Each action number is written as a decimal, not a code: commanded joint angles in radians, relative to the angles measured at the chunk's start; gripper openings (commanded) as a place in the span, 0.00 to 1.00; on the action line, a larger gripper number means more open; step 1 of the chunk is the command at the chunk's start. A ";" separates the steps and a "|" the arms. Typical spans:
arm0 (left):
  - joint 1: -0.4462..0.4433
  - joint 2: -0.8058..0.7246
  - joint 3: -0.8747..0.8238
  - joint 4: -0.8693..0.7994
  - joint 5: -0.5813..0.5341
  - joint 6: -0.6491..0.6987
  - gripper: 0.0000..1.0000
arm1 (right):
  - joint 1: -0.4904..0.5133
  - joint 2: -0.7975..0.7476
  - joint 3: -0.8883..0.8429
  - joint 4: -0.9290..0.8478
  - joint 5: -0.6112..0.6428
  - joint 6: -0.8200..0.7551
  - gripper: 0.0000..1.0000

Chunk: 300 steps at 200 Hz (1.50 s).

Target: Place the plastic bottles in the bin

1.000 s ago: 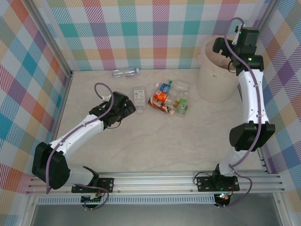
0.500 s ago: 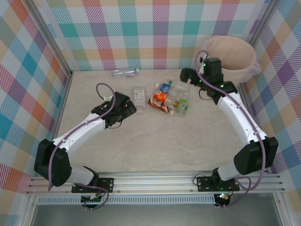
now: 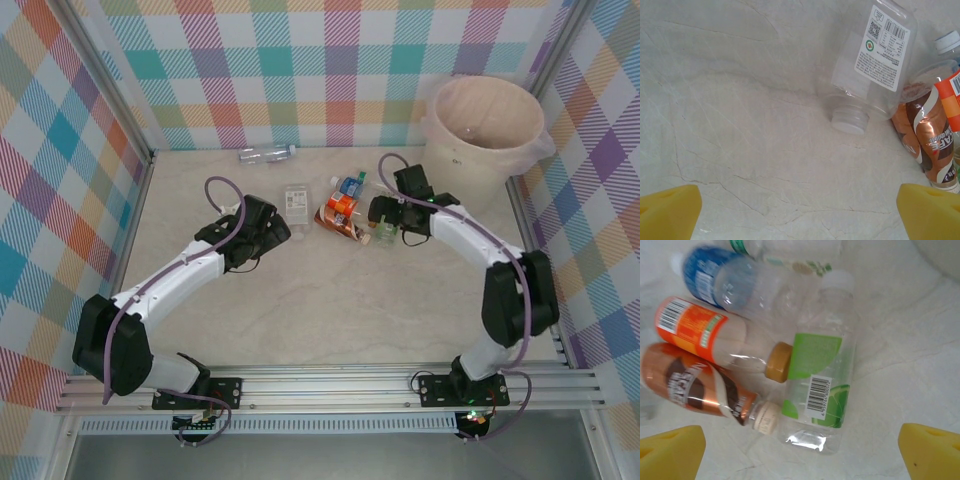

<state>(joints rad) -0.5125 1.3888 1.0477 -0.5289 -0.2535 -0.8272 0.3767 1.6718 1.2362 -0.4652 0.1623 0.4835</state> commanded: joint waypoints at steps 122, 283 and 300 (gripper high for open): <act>0.014 0.050 0.029 -0.035 0.011 -0.019 1.00 | 0.030 0.237 0.049 0.027 0.094 0.009 0.76; 0.014 0.087 0.027 -0.024 0.025 -0.026 1.00 | 0.030 0.136 -0.058 0.147 0.131 -0.082 0.54; 0.014 0.087 0.027 -0.023 0.025 -0.027 1.00 | 0.031 0.088 -0.093 0.180 0.125 -0.103 0.53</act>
<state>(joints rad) -0.5117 1.4670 1.0500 -0.5331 -0.2352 -0.8455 0.4072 1.8408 1.1793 -0.3481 0.2775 0.4236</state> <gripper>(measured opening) 0.998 0.559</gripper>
